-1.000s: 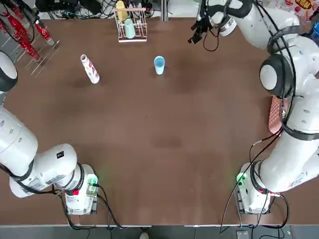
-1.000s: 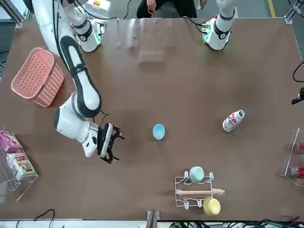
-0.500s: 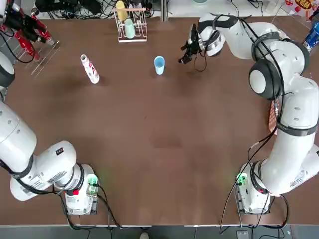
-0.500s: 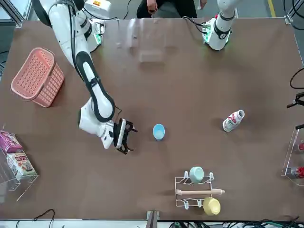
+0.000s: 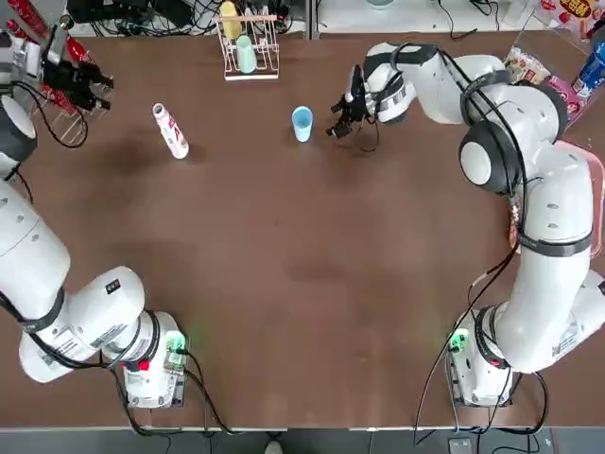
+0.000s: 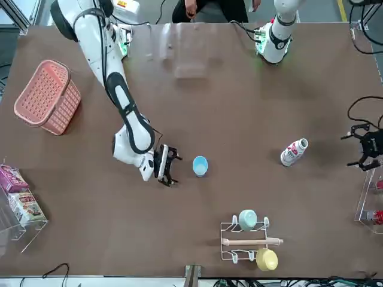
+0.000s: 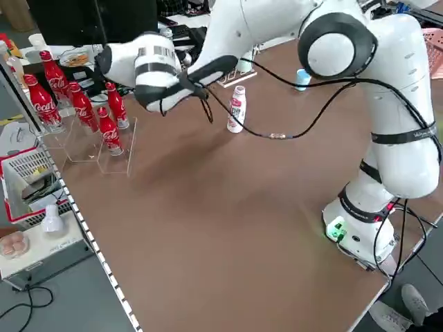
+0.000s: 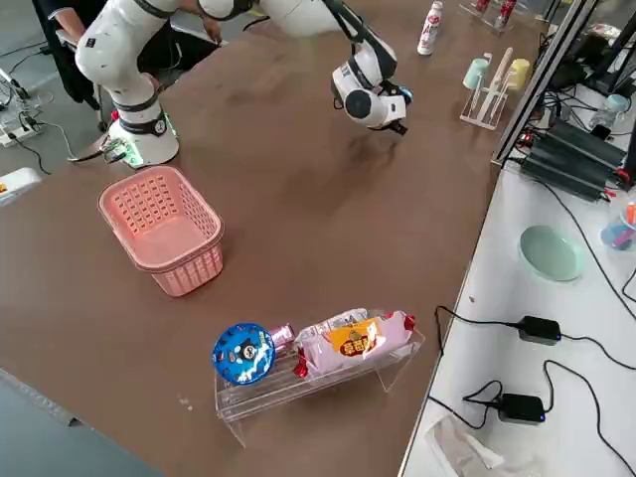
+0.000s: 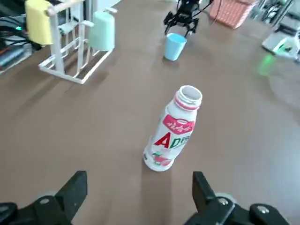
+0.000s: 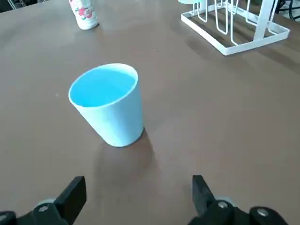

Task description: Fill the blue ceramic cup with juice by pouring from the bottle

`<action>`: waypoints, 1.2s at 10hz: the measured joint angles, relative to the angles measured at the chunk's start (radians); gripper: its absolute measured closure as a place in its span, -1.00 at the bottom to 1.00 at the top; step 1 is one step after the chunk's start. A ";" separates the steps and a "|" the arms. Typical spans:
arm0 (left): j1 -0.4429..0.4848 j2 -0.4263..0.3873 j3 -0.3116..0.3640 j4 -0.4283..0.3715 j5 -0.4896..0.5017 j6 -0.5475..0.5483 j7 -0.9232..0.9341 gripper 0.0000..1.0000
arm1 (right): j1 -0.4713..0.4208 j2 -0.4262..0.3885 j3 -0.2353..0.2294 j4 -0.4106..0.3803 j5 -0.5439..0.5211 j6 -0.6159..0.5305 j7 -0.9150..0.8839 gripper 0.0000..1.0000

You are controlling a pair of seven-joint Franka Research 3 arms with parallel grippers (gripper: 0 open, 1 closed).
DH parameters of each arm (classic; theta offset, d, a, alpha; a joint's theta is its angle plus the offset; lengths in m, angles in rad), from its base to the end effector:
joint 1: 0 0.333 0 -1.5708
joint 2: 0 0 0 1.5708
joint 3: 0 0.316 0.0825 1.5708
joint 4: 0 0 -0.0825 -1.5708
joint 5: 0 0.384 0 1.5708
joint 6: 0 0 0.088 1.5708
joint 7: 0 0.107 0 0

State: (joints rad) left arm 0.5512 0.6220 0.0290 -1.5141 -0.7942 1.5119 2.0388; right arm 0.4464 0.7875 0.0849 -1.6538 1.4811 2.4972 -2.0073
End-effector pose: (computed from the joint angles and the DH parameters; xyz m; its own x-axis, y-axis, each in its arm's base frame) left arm 0.5857 0.2849 0.2945 0.3123 -0.5363 0.7841 -0.9496 -0.1986 0.2424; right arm 0.5946 0.3353 0.1528 0.2588 0.5684 0.7810 0.9600 -0.2410 -0.1427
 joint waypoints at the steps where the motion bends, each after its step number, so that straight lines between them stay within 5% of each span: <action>1: 0.005 0.025 -0.001 -0.004 -0.034 -0.008 0.026 -0.96 | 0.010 0.002 0.000 0.001 0.020 0.001 -0.024 -1.00; 9: 0.023 0.275 -0.063 -0.018 -0.201 -0.081 0.286 -0.96 | 0.054 0.091 0.001 0.103 0.102 0.023 -0.138 -1.00; 12: 0.011 0.299 -0.080 -0.044 -0.207 -0.100 0.322 -0.96 | 0.061 0.108 0.001 0.122 0.115 0.035 -0.138 -1.00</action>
State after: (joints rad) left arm 0.5621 0.9207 -0.0507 -1.5576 -1.0015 1.4115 2.3611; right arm 0.5076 0.8958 0.0857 -1.5322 1.5963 2.5318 -2.1456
